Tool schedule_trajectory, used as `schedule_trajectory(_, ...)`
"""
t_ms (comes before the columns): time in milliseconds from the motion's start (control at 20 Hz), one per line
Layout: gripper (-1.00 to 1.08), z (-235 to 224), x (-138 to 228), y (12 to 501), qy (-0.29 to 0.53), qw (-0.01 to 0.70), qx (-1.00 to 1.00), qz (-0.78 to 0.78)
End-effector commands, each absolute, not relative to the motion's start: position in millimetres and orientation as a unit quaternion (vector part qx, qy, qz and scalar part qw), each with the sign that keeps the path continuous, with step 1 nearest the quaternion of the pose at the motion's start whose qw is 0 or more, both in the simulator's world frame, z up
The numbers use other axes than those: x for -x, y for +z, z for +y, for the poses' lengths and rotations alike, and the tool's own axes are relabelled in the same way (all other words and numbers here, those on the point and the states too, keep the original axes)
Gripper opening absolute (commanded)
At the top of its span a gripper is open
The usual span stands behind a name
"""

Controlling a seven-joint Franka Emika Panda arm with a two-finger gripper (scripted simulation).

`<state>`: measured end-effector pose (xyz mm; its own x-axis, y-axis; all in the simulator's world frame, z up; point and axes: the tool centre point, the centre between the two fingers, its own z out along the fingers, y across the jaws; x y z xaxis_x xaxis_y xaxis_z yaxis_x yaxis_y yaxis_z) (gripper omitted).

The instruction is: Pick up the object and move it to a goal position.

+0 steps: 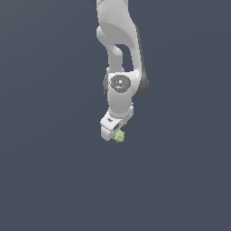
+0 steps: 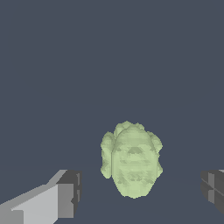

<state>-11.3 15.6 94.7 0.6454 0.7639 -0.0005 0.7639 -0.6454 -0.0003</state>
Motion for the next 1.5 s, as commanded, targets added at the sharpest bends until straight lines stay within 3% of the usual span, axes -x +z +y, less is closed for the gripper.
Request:
schedule_trajectory(0, 1.00, 15.7, 11.3, 94.3, 0.000, 0.000, 0.905, -0.425)
schedule_trajectory(900, 1.00, 15.8, 11.6, 44.2, 0.000, 0.000, 0.905, -0.425)
schedule_trajectory(950, -1.00, 15.8, 11.6, 44.2, 0.000, 0.000, 0.905, -0.425)
schedule_trajectory(1450, -1.00, 15.3, 11.1, 45.2, -0.001, -0.001, 0.905, -0.425)
